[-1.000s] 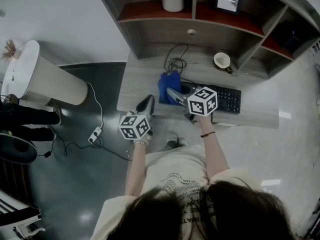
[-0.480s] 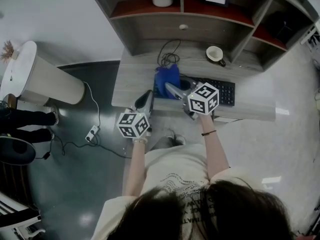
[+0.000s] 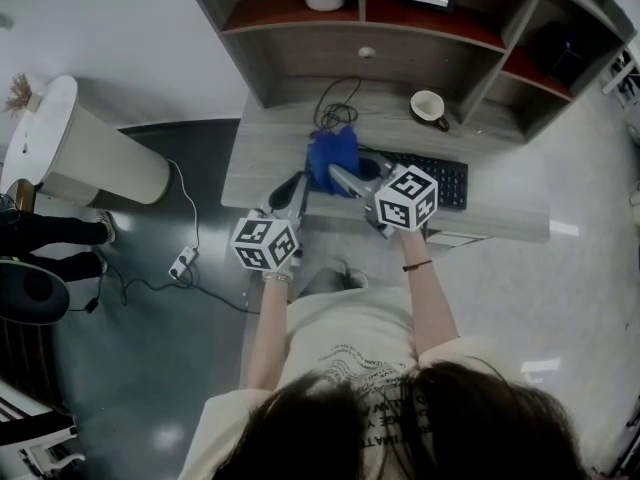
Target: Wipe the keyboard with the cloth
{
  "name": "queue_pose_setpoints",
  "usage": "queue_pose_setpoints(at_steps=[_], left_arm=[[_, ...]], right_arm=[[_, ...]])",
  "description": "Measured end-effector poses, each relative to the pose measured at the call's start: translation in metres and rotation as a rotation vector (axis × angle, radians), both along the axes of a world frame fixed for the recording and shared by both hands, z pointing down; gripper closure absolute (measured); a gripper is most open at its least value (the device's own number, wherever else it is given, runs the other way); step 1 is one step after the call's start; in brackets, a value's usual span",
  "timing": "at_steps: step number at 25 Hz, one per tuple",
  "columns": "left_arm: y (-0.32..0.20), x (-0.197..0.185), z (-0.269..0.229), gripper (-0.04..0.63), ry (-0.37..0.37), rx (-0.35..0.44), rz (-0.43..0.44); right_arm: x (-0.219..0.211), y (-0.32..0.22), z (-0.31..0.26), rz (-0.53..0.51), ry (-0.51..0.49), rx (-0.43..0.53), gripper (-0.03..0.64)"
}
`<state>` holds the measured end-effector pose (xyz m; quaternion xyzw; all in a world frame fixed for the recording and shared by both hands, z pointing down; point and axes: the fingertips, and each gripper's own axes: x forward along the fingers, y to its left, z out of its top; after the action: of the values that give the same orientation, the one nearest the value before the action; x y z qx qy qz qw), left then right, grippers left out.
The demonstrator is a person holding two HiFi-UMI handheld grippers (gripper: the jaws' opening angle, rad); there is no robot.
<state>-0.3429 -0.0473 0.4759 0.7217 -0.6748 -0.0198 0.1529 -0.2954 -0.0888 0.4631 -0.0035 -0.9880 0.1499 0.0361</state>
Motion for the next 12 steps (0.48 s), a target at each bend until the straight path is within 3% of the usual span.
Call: queue_pose_setpoints(at_steps=[12], left_arm=[[-0.0024, 0.0001, 0.0000, 0.591, 0.003, 0.007, -0.004]], right_arm=[[-0.0012, -0.0012, -0.0022, -0.016, -0.003, 0.018, 0.558]])
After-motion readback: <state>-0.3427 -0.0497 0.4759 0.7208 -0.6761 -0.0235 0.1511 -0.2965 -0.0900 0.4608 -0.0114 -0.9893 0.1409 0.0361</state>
